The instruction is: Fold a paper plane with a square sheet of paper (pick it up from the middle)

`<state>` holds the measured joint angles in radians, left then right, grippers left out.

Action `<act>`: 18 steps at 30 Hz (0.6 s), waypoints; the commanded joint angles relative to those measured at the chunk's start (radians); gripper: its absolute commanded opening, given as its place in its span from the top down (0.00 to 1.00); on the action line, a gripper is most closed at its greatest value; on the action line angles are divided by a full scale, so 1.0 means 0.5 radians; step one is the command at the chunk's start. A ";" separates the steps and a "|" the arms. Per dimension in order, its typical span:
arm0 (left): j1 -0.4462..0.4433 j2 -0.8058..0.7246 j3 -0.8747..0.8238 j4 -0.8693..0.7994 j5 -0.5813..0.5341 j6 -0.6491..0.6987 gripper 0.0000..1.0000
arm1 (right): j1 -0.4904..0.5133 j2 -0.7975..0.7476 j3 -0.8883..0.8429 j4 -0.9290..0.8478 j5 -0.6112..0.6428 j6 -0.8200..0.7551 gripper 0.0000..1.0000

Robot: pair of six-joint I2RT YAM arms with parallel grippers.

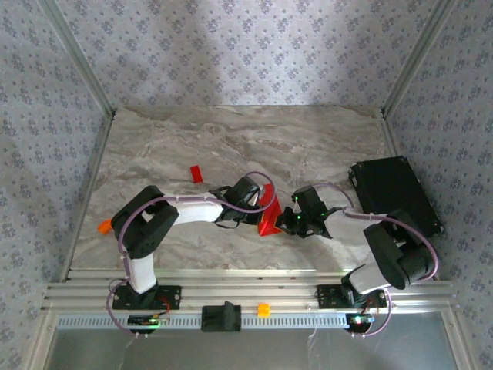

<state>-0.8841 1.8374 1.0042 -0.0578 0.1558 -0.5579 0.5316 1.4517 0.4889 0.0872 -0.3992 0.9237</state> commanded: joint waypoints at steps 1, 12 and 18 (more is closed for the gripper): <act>-0.011 -0.043 0.064 -0.047 -0.031 0.075 0.96 | -0.010 0.043 -0.036 -0.111 0.059 -0.047 0.93; -0.011 -0.029 0.032 0.038 -0.015 0.171 0.95 | -0.023 0.097 -0.043 -0.101 0.041 -0.072 0.94; -0.011 -0.030 0.033 0.045 -0.026 0.187 0.95 | -0.030 0.106 -0.051 -0.097 0.041 -0.077 0.94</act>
<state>-0.8841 1.8374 1.0050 -0.0486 0.1551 -0.4889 0.5228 1.4696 0.4889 0.1120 -0.4160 0.9077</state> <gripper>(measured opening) 0.048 0.064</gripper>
